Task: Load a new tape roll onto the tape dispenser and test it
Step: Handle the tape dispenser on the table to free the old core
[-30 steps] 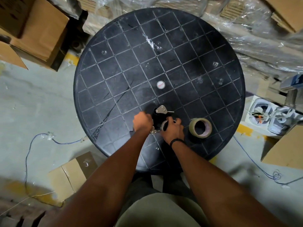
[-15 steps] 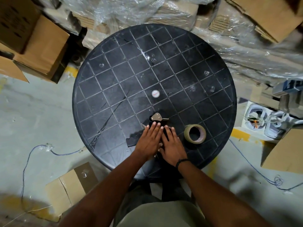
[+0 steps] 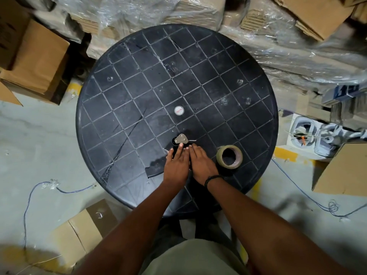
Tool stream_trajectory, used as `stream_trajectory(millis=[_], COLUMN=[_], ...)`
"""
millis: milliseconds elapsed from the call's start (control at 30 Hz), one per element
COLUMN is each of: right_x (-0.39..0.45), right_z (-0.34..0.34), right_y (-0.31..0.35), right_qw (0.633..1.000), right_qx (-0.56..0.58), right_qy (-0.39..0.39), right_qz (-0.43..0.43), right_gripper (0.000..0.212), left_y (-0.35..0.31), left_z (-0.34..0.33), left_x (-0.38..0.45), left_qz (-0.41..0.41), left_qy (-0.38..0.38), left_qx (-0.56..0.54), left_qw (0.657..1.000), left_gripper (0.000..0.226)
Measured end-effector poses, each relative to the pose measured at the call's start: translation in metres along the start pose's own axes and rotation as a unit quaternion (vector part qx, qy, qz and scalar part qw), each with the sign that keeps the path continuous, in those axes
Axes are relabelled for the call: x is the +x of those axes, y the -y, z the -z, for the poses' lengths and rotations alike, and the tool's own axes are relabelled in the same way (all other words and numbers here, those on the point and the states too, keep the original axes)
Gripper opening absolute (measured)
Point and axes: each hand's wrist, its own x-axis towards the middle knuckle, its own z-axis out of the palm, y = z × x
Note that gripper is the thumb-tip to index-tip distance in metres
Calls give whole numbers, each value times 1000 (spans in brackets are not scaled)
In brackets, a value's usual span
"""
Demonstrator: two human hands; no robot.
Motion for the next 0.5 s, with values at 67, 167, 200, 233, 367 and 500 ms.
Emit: stream_trajectory(millis=[67,167,200,233,367,500], right_x=[0,-2,-1,0,12,20], right_z=[-2,5,8,11,17,26], right_y=[2,1,1,1,5,5], right_qw=[1000,998,997,996,992,990], right_qx=[-22,39,57,63,83,79], right_qy=[15,21,20,17,37,63], right_qz=[0,-41,-56,-64,-82,-94], right_gripper=[76,78,76,70,56,61], left_y=[3,15,18,21,22,22], left_z=[-4,-11,-12,-11,-11,-15], left_x=[-1,-1,-2,-2,-2,-1], left_qz=[-20,-45,-58,-70,-84,-73], left_qy=[11,19,22,28,38,35], left_qx=[6,-14,-14,-9,6,18], left_qw=[1000,999,998,997,996,997], left_gripper=[75,67,71,75,76,74])
